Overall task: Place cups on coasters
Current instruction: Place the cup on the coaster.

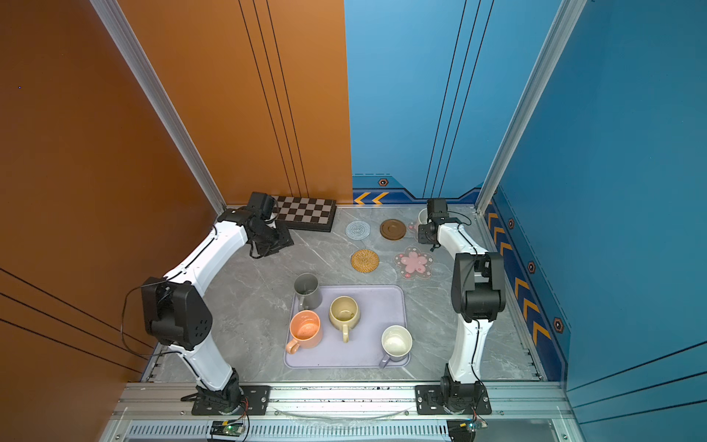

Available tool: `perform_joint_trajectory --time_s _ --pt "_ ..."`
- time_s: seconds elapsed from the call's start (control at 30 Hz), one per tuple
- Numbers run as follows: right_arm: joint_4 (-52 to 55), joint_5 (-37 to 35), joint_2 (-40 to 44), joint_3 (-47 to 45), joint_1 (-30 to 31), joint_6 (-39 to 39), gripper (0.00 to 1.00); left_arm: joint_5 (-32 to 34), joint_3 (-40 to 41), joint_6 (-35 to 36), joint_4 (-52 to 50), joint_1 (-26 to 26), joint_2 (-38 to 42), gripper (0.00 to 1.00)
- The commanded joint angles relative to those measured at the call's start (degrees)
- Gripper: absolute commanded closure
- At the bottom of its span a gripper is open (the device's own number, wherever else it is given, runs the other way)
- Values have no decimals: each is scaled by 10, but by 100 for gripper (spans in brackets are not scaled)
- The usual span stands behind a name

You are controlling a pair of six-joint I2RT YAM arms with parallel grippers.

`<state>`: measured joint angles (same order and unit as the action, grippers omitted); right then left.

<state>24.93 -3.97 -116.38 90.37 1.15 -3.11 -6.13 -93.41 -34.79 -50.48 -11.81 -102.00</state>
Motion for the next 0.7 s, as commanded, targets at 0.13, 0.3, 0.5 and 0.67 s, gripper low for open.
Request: perform_joint_trajectory --time_s 0.13,0.3,0.5,0.67 --pt "-38 -8 -40 76 -11 13 100 -13 -35 -7 -4 -1 -38 42" --pt "-38 -16 -60 100 -12 26 100 -15 -44 -5 -4 2 -56 42" --pt "-38 -15 -75 117 -12 24 100 -21 -53 -6 -4 1 -79 43" --pt "-38 -23 -89 122 -13 28 100 -26 -67 -4 -3 1 -95 44"
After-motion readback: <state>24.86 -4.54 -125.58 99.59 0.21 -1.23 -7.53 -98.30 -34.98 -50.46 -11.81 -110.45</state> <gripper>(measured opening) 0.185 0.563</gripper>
